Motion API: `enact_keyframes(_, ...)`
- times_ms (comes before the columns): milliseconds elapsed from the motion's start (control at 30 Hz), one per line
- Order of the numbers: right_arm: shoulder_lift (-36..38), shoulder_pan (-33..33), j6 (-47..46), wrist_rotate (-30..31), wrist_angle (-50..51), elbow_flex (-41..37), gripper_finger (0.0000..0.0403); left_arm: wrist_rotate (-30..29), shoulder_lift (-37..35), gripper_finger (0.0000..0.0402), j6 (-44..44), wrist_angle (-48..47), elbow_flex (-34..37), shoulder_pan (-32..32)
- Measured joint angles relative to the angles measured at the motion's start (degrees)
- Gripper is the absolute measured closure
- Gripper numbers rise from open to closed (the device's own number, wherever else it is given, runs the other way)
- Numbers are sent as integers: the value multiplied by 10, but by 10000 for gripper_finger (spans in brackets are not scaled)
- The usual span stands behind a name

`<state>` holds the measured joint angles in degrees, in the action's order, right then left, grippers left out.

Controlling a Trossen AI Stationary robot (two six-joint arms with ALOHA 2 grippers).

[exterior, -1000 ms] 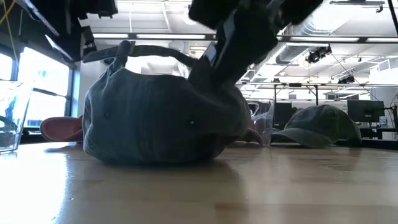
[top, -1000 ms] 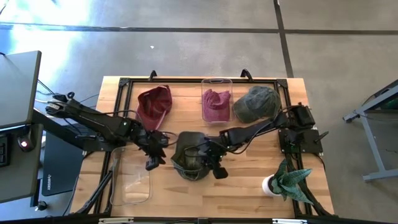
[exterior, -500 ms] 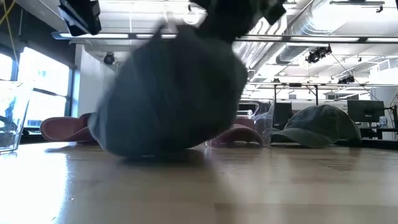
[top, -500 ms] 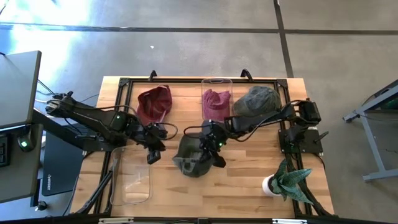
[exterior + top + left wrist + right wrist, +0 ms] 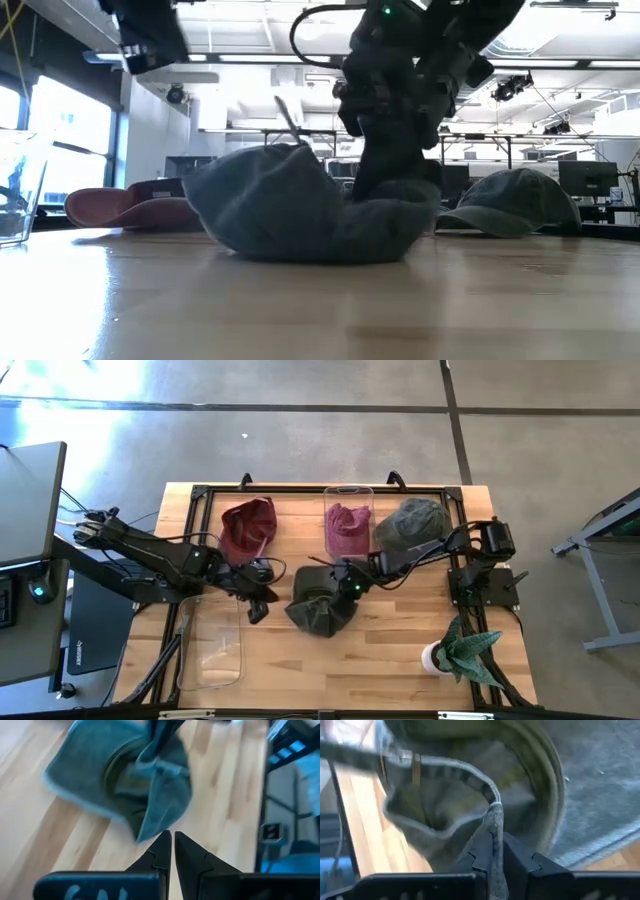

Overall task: Pick & Place hat
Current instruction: Put the left black cap into the bottom transparent bin

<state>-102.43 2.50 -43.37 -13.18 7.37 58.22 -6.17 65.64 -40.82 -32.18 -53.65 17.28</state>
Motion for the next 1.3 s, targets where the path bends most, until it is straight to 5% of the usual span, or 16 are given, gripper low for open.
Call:
enact_keyframes(167,1,-9,-32,-13,5,15,312,-10,30,383,0,83,1,0)
enact_keyframes(333,29,-30,-59,-56,37,32,265,60,75,383,-4,198,1,0)
enact_keyframes(667,115,20,85,-161,66,29,270,117,208,383,-112,309,1,0)
enact_keyframes(833,93,58,55,-33,34,-27,289,73,279,383,-225,301,1,0)
enact_keyframes(967,84,67,-56,79,36,-80,306,55,312,383,-337,217,1,-1)
enact_keyframes(1300,129,67,-63,82,19,-115,322,53,275,383,-415,37,-56,0)
